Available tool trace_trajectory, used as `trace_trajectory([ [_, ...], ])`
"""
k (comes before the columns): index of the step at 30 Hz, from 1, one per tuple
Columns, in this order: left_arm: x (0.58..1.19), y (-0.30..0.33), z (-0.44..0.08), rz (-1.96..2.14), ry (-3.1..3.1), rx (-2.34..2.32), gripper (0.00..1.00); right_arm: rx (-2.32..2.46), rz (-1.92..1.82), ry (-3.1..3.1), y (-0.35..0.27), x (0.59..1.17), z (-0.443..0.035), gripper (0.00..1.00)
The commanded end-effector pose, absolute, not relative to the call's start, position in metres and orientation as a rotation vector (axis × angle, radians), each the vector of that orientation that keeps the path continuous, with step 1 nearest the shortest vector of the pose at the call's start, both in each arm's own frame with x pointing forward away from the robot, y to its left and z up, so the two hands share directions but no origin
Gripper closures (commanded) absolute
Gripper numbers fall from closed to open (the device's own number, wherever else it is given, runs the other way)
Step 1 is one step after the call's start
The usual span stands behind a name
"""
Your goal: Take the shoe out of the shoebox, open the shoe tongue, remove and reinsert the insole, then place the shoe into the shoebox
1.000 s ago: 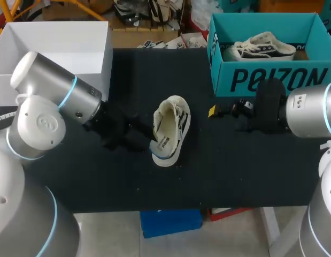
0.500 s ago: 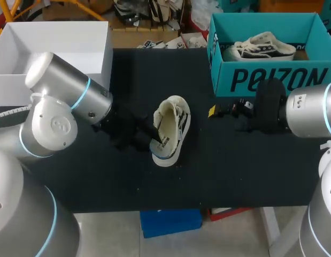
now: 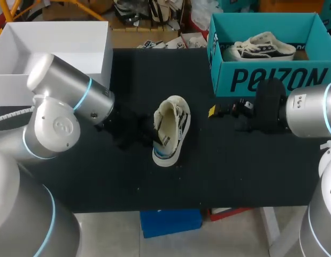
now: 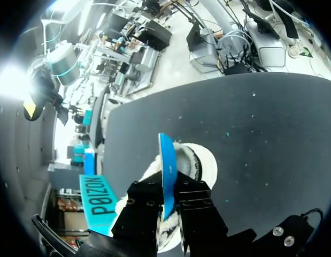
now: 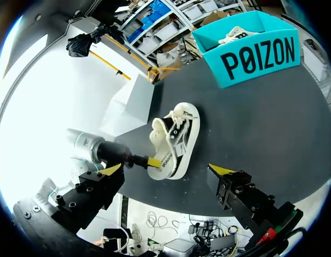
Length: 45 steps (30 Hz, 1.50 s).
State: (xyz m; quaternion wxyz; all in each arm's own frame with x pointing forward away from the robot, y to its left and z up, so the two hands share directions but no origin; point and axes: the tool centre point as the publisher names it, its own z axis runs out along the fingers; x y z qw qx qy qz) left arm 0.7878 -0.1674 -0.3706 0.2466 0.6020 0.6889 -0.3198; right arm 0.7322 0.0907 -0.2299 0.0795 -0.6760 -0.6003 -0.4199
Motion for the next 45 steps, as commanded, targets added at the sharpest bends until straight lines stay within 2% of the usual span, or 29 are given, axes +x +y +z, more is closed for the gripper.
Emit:
trace_trajectory([
  [1, 0.784, -0.166, -0.369, -0.858, 1.873, 1.631, 1.0, -2.025, -1.254, -1.797, 0.091, 0.732, -0.23, 0.0],
  [45, 0.824, -0.184, -0.382, -0.698, 1.945, 1.55, 1.0, -2.025, -1.254, -1.797, 0.091, 0.732, -0.23, 0.0],
])
